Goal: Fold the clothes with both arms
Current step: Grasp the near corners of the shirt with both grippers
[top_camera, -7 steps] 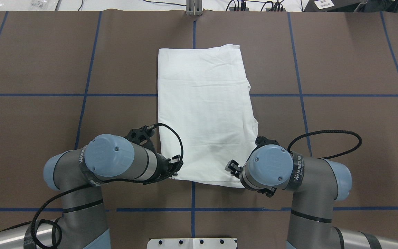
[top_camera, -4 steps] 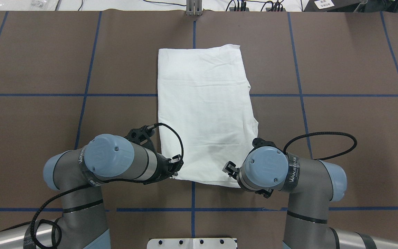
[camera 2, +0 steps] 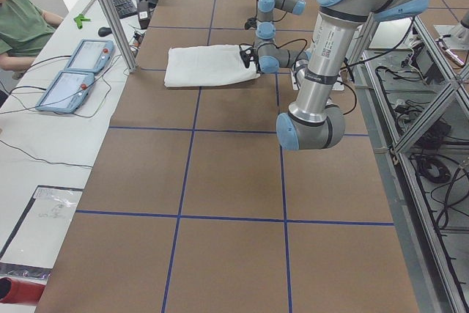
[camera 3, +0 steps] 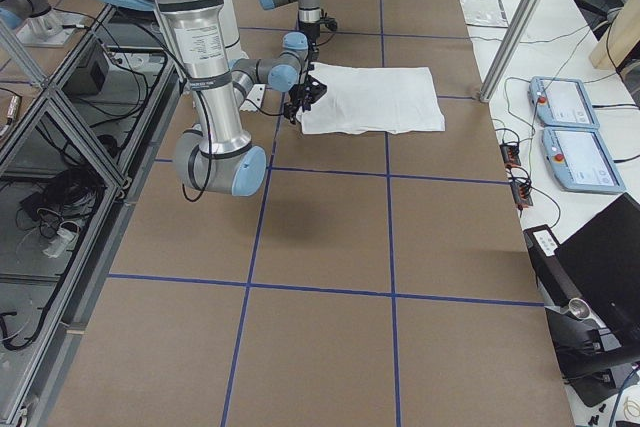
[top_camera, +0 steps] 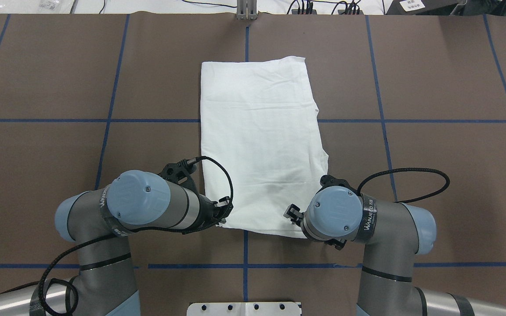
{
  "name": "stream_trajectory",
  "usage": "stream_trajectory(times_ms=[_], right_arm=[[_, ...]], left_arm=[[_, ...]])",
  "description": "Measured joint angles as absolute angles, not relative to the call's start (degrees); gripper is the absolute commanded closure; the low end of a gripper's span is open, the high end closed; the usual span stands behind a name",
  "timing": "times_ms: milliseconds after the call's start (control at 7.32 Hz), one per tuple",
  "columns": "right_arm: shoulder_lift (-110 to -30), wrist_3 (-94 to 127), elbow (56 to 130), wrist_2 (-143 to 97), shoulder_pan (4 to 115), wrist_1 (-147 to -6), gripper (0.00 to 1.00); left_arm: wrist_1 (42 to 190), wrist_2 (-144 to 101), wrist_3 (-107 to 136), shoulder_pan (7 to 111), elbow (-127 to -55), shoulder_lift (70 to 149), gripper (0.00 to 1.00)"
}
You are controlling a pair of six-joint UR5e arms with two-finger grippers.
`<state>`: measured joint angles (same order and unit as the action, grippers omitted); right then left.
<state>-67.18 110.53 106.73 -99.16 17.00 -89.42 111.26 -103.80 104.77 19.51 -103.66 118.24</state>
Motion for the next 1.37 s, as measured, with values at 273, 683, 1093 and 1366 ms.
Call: stream_trajectory(times_ms=[273, 683, 1093, 1366], right_arm=[[-67.1, 110.5, 106.6, -98.9, 17.0, -89.5, 0.17], [-66.3, 110.6, 106.6, -98.9, 17.0, -89.9, 0.43], [-65.9, 110.7, 106.5, -99.0, 17.0, -90.1, 0.45], [-65.9, 110.6, 106.4, -99.0, 17.0, -90.1, 0.45]], left_arm=[[111.3, -103.8, 104.8, 19.5, -103.6, 118.2, 1.0], [111.3, -103.8, 104.7, 19.6, -103.6, 118.2, 1.0], [111.3, -103.7, 104.7, 19.7, -103.6, 118.2, 1.0], [111.3, -103.7, 104.7, 19.6, -103.6, 118.2, 1.0]])
